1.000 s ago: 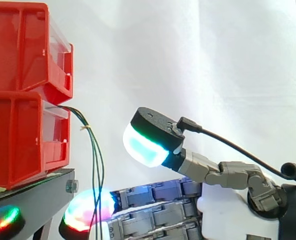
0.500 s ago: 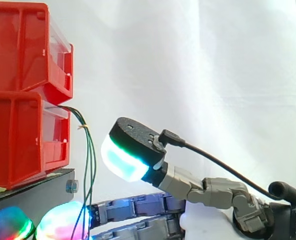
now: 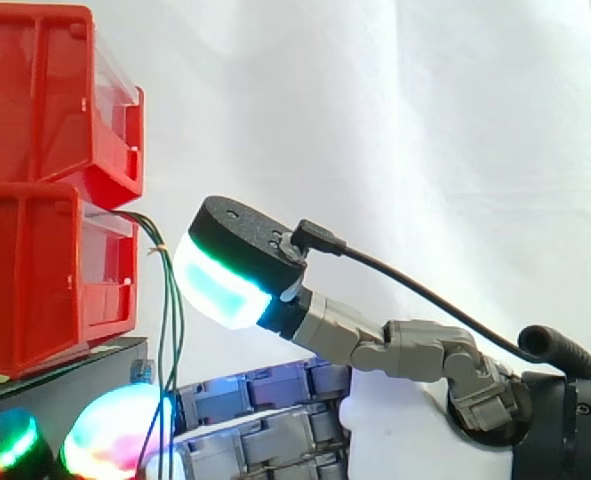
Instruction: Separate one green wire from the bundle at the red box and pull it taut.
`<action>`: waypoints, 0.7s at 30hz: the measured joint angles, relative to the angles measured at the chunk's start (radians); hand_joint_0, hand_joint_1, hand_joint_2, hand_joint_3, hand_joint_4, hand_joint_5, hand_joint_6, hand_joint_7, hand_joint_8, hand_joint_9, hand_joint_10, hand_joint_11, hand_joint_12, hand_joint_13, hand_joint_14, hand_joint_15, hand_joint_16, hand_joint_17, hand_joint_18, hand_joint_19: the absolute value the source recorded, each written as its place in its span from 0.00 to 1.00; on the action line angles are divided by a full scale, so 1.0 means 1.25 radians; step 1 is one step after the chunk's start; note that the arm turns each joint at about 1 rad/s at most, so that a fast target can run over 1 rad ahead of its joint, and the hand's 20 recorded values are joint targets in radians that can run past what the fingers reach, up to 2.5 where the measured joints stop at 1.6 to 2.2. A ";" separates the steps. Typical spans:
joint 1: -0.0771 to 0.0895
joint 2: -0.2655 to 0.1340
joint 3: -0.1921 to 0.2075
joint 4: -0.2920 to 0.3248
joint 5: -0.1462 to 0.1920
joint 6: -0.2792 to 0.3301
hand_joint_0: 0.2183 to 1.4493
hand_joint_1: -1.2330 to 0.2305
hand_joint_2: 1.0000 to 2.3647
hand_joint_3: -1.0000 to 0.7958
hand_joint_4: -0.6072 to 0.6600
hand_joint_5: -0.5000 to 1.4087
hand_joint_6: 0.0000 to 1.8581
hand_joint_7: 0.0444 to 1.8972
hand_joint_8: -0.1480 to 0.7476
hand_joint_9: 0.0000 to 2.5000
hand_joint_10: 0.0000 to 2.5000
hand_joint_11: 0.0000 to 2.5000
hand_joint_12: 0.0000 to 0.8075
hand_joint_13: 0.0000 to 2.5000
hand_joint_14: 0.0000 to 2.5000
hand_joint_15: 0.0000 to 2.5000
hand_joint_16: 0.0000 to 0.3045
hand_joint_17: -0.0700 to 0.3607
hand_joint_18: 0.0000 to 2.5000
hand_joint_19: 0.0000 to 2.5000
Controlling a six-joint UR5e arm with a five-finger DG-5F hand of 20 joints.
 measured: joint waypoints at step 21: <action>0.016 0.000 0.001 0.011 0.020 -0.007 0.21 0.53 0.00 0.28 0.62 0.16 0.27 0.43 0.50 0.34 0.00 0.17 0.52 0.32 0.00 0.12 0.19 0.46 0.26 0.14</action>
